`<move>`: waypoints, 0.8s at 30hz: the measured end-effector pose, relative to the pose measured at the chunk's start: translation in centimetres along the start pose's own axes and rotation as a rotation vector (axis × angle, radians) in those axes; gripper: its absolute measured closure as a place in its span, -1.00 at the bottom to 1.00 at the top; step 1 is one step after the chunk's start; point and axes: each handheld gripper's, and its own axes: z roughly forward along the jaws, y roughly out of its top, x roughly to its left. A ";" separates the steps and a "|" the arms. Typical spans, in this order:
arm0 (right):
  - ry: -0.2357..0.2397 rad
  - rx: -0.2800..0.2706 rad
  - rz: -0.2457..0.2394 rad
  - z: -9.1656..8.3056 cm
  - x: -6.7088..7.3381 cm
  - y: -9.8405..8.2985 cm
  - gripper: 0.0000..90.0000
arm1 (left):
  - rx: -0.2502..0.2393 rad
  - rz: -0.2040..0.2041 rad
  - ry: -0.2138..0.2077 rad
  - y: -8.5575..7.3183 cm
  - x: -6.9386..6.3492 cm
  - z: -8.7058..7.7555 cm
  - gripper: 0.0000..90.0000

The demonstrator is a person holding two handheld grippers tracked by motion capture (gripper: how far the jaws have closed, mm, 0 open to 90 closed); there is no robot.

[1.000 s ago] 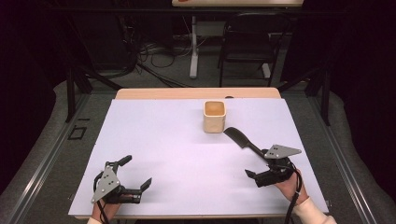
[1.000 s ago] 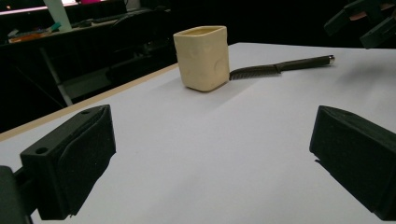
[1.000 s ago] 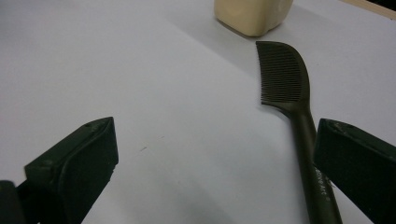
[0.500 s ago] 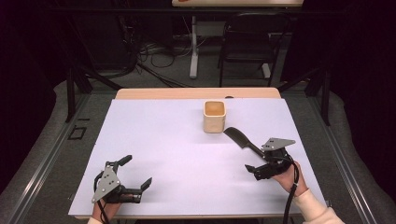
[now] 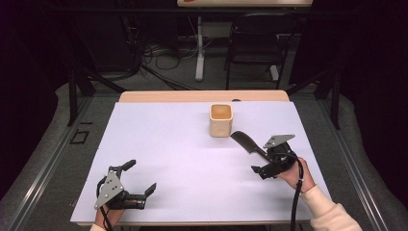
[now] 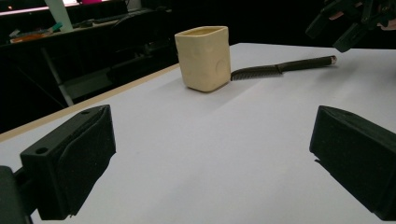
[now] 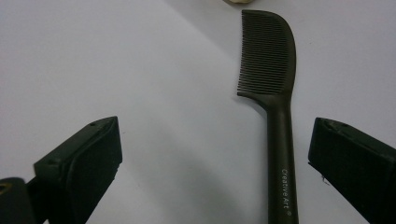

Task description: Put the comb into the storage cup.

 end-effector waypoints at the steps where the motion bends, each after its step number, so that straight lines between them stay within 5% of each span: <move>1: 0.002 0.005 0.002 0.1 -0.1 0.1 -0.96 | 0.000 -0.001 0.000 0.0 0.0 0.0 -0.99; 24: -0.006 0.142 -0.022 0.8 -1.7 3.3 -0.99 | -0.005 -0.002 -0.003 0.0 0.0 0.0 -0.99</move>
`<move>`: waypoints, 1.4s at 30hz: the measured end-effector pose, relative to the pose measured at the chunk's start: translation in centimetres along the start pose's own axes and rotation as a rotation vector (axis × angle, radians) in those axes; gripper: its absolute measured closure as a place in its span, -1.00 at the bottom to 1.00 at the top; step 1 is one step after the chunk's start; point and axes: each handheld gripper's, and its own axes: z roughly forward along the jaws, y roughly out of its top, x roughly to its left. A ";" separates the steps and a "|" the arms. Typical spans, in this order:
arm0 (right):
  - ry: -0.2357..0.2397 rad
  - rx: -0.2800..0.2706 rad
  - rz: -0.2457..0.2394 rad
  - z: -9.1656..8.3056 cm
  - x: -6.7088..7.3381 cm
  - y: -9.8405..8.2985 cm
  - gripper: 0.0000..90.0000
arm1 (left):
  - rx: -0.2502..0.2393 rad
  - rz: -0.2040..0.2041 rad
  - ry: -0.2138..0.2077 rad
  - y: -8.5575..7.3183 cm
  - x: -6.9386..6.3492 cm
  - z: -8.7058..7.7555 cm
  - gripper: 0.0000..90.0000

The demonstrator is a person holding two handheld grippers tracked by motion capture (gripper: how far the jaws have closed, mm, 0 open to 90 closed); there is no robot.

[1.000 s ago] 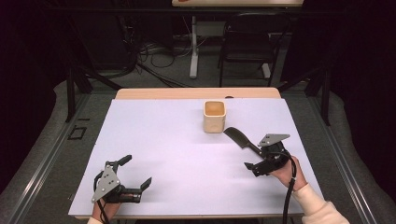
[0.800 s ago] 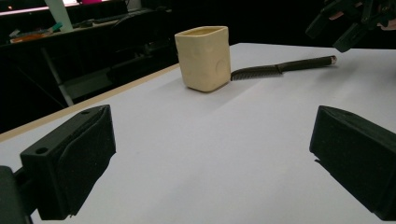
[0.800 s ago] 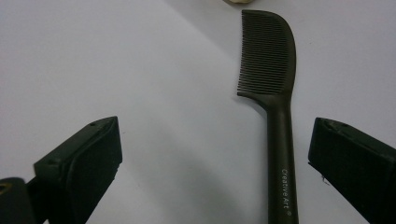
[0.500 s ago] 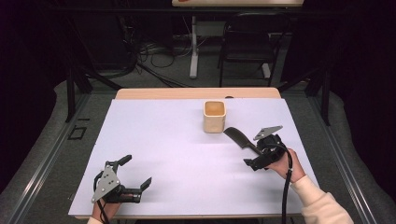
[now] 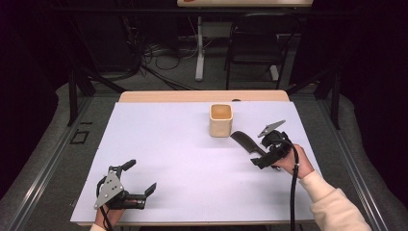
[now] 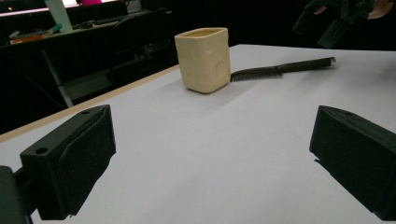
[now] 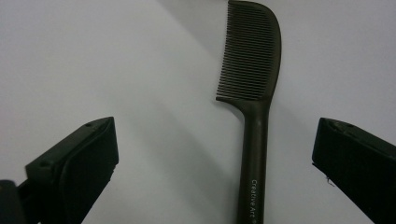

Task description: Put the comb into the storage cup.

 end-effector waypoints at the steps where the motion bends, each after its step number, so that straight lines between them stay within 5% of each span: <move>1: -0.003 0.007 0.000 0.1 0.0 0.1 -0.96 | 0.002 0.001 0.000 0.0 0.0 0.0 -0.99; 20: -0.043 0.228 0.018 2.9 -2.1 1.9 0.16 | -0.001 -0.004 -0.008 0.0 0.0 0.1 -0.99; 42: -0.040 0.382 -0.027 5.3 -3.2 3.2 0.37 | 0.003 0.005 -0.014 0.0 -0.1 0.1 -0.99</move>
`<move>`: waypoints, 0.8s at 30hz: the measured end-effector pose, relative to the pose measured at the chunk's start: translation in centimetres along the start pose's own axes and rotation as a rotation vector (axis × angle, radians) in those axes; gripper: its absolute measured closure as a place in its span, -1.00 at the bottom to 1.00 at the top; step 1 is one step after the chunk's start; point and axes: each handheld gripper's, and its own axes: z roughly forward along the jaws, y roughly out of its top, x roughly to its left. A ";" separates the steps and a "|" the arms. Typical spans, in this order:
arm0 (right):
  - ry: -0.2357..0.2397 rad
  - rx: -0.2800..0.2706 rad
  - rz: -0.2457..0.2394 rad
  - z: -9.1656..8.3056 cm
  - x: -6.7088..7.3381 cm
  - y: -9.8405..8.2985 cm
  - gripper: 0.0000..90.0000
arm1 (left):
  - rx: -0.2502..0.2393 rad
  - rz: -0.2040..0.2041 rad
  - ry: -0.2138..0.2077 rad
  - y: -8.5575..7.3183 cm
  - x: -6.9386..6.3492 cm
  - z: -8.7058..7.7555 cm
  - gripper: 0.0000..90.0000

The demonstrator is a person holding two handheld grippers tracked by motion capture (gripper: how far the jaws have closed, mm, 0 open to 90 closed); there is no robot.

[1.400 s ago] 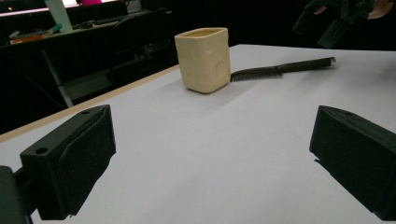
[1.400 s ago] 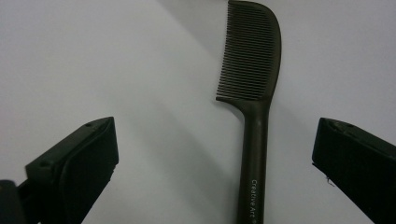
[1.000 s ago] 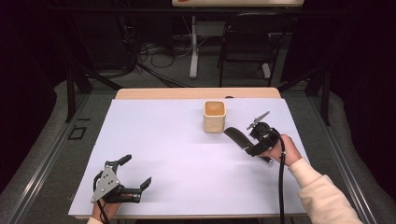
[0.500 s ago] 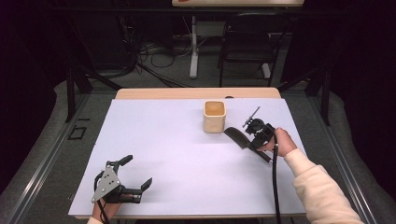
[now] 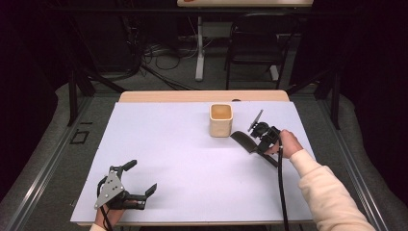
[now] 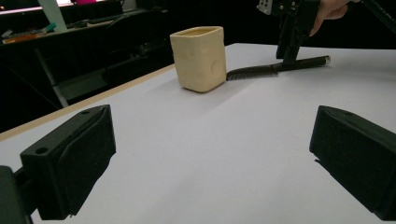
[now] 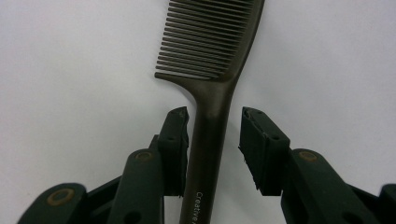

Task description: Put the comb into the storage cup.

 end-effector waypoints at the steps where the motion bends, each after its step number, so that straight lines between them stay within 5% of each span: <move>1: -0.003 0.003 -0.005 0.1 0.0 0.0 0.38 | 0.000 0.001 -0.001 0.0 0.0 0.0 -0.99; 24: 0.053 0.037 0.056 1.6 -0.6 0.1 0.52 | 0.007 -0.001 -0.006 0.0 0.0 0.1 -0.99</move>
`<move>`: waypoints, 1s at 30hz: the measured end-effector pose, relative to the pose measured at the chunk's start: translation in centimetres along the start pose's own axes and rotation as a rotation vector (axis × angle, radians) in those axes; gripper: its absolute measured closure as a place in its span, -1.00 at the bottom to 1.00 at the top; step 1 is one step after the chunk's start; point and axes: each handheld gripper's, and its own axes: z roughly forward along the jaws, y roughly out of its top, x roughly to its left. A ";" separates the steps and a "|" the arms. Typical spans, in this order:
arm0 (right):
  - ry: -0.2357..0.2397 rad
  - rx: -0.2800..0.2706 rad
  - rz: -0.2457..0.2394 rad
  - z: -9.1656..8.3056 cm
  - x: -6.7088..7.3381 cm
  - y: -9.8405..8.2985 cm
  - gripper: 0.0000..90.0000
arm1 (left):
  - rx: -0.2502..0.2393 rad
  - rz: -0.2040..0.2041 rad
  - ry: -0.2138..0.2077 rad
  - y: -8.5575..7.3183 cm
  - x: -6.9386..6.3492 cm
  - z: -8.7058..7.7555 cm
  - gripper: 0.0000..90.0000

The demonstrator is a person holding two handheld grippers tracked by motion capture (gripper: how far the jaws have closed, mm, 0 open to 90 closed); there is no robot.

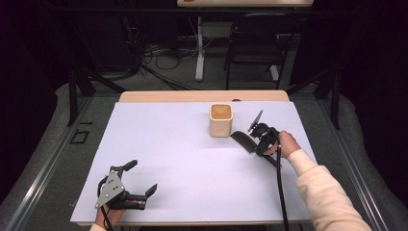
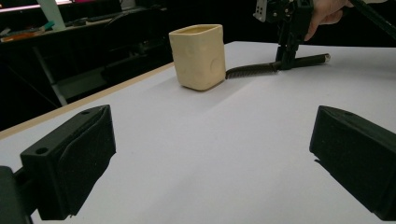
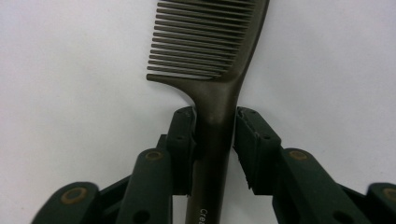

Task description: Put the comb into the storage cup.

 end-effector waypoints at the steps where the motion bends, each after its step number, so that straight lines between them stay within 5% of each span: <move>1: 0.007 0.001 0.007 0.0 0.0 0.0 0.53 | 0.000 -0.001 0.000 0.0 0.0 0.0 -0.99; 18: 0.040 -0.020 0.072 -0.3 -0.5 -0.8 0.60 | 0.001 -0.001 0.001 0.0 0.0 0.0 -0.99; 19: 0.031 0.015 0.059 -0.7 -0.7 -0.8 0.60 | 0.002 0.001 0.001 0.0 0.0 0.0 -0.99; 30: 0.034 -0.049 0.080 -1.9 -1.0 -1.6 0.61 | -0.002 -0.001 0.002 0.0 0.0 0.0 -0.99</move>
